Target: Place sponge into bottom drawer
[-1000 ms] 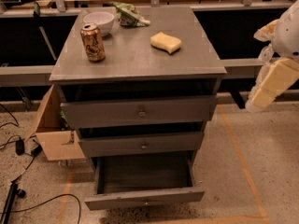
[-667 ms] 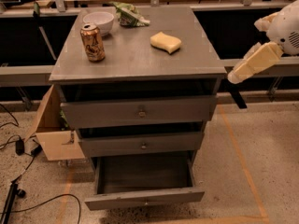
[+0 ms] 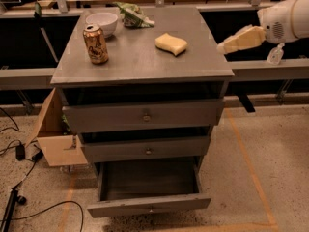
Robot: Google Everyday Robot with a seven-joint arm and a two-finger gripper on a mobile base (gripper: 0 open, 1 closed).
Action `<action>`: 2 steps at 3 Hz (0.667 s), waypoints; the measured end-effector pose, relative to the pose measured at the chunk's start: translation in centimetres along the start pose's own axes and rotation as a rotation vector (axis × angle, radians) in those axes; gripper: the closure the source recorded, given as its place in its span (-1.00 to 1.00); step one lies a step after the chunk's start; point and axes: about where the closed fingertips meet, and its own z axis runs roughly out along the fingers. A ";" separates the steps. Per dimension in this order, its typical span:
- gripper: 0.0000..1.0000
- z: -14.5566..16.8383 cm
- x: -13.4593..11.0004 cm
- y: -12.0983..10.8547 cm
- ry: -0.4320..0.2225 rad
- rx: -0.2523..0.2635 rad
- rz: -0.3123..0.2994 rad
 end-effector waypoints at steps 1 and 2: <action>-1.00 2.1 -1.7 0.9 -0.014 -0.023 -0.021; -1.00 3.9 -1.3 0.9 -0.037 -0.021 0.020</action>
Offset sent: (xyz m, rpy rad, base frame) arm 0.0454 0.0343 -0.0197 0.1071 -0.0272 -0.0349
